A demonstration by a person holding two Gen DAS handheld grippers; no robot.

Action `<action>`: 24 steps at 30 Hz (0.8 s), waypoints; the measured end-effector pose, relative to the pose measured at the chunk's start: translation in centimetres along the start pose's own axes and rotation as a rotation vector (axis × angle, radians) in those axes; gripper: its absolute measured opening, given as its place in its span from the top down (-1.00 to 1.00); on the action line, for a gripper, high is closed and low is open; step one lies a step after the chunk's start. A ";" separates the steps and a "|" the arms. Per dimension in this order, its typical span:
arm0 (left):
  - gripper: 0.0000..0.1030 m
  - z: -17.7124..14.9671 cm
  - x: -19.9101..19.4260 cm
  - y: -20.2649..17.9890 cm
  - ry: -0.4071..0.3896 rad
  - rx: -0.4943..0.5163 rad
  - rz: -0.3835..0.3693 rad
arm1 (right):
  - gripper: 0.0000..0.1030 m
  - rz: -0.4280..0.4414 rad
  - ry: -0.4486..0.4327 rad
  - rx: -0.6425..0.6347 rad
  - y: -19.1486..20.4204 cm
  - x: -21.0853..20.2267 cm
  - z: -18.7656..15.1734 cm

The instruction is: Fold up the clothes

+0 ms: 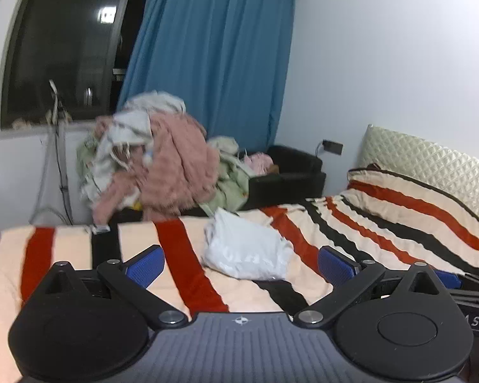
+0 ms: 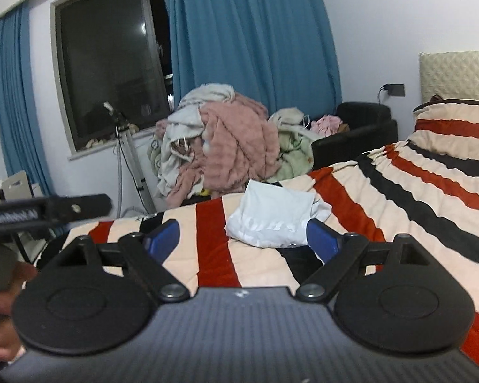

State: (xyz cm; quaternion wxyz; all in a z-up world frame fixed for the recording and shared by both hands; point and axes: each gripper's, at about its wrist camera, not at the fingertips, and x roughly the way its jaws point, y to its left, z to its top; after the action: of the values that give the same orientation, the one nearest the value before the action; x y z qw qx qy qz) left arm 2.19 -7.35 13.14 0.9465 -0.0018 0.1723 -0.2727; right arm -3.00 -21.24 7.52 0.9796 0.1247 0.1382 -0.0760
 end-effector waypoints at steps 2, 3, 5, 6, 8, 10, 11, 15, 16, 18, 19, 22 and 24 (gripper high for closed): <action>-0.99 -0.5 -1.9 -0.3 -0.015 0.003 -0.004 | -0.70 -0.009 -0.008 -0.001 0.0 -0.9 -0.9; -0.99 -0.9 -2.4 -0.4 -0.018 0.004 -0.002 | -0.70 -0.013 -0.009 -0.007 0.0 -1.2 -1.3; -0.99 -1.7 -3.5 -0.6 -0.024 0.007 0.003 | -0.70 -0.010 -0.011 -0.025 0.3 -1.6 -2.2; -0.99 -2.1 -3.9 -0.7 -0.027 0.011 0.005 | -0.70 -0.004 -0.013 -0.037 0.5 -1.8 -2.7; -0.99 -3.1 -4.6 -0.9 -0.035 0.029 0.006 | -0.70 0.013 -0.045 -0.067 0.9 -2.1 -3.8; -0.99 -4.2 -4.8 -1.0 -0.048 0.044 0.008 | -0.70 0.018 -0.077 -0.080 1.1 -2.2 -5.1; -0.99 -4.8 -4.6 -0.9 -0.051 0.045 0.008 | -0.70 0.020 -0.085 -0.072 1.0 -2.0 -5.8; -0.99 -7.3 -3.8 -0.3 -0.050 0.043 0.022 | -0.70 -0.005 -0.093 -0.049 0.2 -1.0 -8.3; -0.99 -7.9 -3.5 -0.1 -0.049 0.046 0.035 | -0.70 -0.012 -0.105 -0.056 0.1 -0.8 -8.6; -0.99 -9.4 -2.8 0.3 -0.044 0.047 0.055 | -0.70 -0.025 -0.130 -0.070 0.0 -0.3 -9.3; -0.99 -10.0 -2.5 0.5 -0.040 0.048 0.061 | -0.70 -0.031 -0.141 -0.077 0.0 -0.1 -9.7; -0.99 -11.1 -1.0 1.3 -0.024 0.051 0.085 | -0.70 -0.026 -0.128 -0.071 -0.2 0.9 -10.3; -0.99 -11.8 -0.1 1.9 -0.011 0.049 0.097 | -0.70 -0.021 -0.129 -0.067 -0.2 1.3 -10.5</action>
State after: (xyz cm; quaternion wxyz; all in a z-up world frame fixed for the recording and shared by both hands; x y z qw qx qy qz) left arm -0.73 -4.60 1.83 0.9593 0.0284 0.1603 -0.2306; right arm -4.48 -18.83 -2.66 0.9892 0.0852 0.0785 -0.0895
